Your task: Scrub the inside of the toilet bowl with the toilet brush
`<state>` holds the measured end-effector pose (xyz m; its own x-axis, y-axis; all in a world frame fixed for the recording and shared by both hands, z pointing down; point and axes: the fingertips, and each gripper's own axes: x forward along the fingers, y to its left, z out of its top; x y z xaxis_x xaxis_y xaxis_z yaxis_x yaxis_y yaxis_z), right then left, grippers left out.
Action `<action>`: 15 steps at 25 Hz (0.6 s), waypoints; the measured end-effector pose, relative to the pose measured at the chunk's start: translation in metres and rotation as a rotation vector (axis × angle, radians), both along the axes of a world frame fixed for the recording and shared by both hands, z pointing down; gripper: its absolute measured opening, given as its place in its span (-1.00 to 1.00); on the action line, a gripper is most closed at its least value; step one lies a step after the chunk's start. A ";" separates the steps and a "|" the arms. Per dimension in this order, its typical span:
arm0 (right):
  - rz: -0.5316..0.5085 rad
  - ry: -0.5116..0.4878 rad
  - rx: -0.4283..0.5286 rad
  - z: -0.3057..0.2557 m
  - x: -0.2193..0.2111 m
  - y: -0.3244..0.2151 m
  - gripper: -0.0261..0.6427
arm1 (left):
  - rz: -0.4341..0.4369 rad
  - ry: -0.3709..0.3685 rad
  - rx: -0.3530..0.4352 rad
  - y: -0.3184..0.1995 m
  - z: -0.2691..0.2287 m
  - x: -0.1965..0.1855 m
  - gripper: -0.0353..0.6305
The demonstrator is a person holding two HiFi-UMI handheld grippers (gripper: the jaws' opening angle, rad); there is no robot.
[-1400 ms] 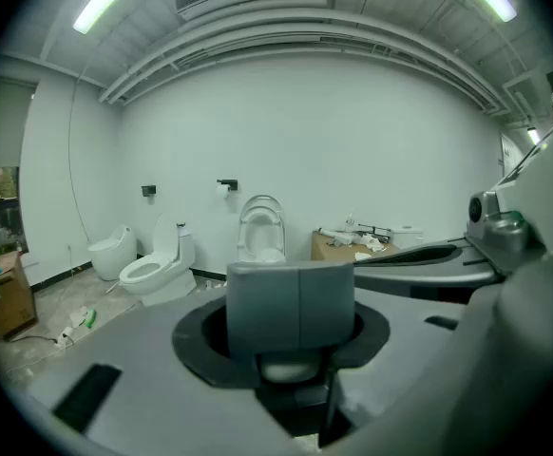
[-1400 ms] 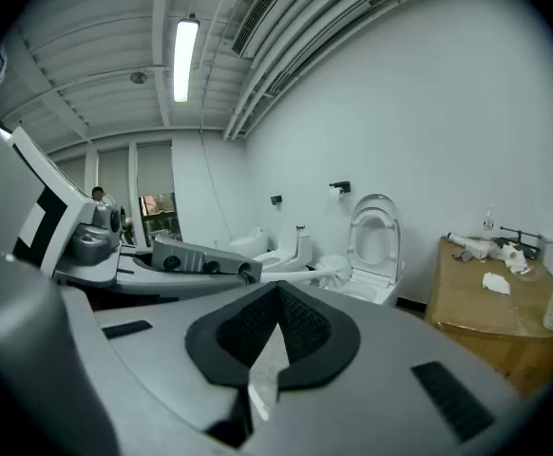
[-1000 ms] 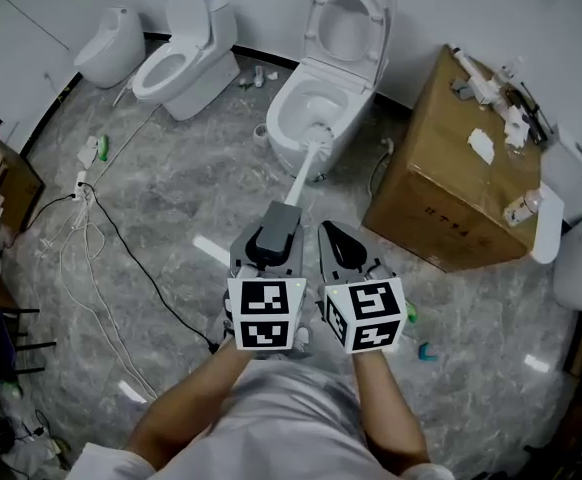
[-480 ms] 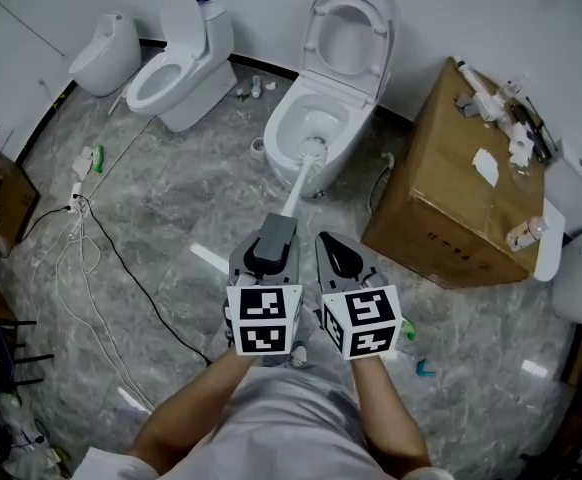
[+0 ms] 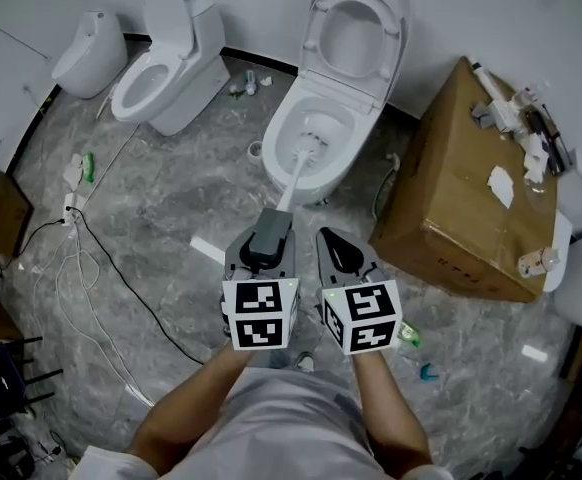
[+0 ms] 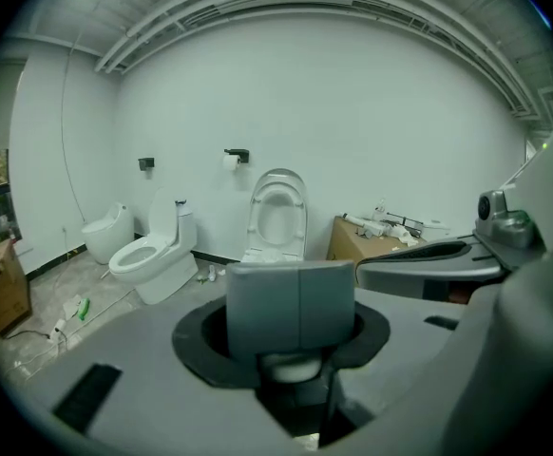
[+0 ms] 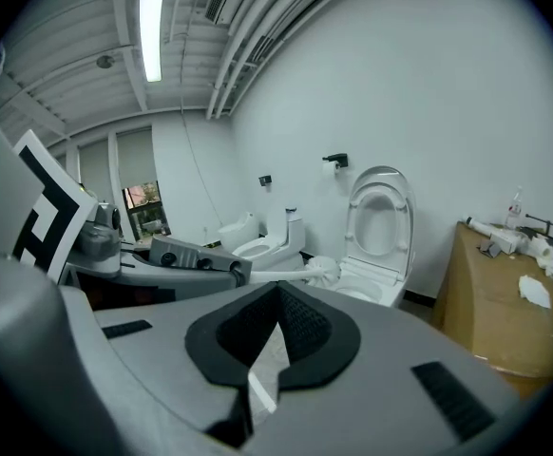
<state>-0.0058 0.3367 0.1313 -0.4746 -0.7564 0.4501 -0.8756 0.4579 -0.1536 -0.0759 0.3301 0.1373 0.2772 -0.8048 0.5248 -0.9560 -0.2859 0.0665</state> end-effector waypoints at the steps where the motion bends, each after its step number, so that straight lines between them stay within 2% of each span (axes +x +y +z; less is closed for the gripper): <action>1: 0.006 0.000 -0.006 0.002 -0.002 -0.014 -0.93 | 0.007 0.000 -0.006 -0.014 0.002 -0.002 -0.42; 8: 0.053 0.011 -0.052 0.020 -0.016 -0.104 -0.93 | 0.059 0.006 -0.065 -0.103 0.027 -0.017 -0.42; 15: 0.071 0.045 -0.084 0.039 -0.025 -0.164 -0.93 | 0.083 0.024 -0.120 -0.160 0.057 -0.025 -0.42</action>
<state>-0.0304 0.1728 0.1699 -0.3986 -0.7462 0.5332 -0.9124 0.3813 -0.1485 -0.1010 0.1705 0.1945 0.3539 -0.7107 0.6080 -0.9270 -0.3528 0.1272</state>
